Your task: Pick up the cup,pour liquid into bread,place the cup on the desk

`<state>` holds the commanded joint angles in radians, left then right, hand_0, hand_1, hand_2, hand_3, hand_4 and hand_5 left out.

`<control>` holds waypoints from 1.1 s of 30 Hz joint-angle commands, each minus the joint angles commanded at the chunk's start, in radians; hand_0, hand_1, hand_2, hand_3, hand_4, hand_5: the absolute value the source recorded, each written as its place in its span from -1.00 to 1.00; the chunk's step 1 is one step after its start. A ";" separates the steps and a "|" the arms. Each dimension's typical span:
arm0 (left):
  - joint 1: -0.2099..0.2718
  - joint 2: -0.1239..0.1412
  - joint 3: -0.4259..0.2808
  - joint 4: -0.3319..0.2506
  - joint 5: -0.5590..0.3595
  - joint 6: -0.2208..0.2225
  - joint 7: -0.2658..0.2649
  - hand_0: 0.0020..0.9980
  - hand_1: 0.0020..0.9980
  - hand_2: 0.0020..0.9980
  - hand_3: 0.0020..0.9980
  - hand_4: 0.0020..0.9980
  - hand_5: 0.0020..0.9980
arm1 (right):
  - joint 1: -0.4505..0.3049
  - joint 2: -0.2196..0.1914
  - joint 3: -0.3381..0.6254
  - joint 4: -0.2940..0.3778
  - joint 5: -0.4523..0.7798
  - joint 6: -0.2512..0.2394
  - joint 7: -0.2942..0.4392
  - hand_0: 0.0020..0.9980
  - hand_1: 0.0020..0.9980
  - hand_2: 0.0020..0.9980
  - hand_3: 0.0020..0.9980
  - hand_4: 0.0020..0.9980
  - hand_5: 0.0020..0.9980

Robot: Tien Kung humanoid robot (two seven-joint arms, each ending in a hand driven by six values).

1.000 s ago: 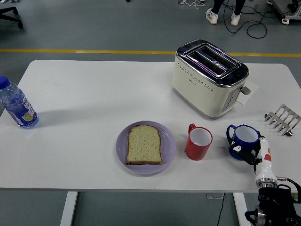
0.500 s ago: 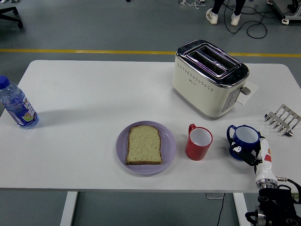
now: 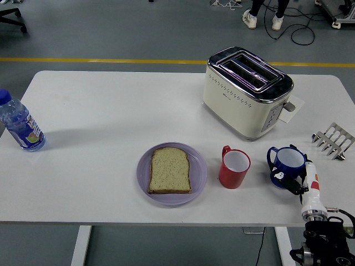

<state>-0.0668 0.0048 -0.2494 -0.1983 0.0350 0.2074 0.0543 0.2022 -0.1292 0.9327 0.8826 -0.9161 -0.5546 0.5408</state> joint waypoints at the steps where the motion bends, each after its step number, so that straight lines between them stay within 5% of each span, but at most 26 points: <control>1: 0.000 0.000 -0.001 0.000 0.001 0.000 0.000 0.27 0.29 0.31 0.01 -0.52 0.71 | 0.000 0.000 0.001 0.000 -0.001 0.000 0.001 0.40 0.23 0.59 0.83 0.69 -1.00; 14: -0.002 0.001 -0.005 0.000 0.001 0.000 0.000 0.27 0.29 0.31 0.01 -0.52 0.71 | -0.005 0.000 0.011 0.007 -0.010 0.006 0.017 0.74 0.46 0.78 0.98 0.75 -1.00; 33: -0.003 0.001 -0.005 0.000 0.002 0.000 0.000 0.27 0.29 0.31 0.01 -0.52 0.71 | -0.009 0.001 0.026 0.017 -0.022 0.007 0.036 0.85 0.64 0.89 1.00 0.78 -1.00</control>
<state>-0.0695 0.0062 -0.2546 -0.1987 0.0365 0.2075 0.0540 0.1930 -0.1280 0.9592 0.8993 -0.9383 -0.5474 0.5771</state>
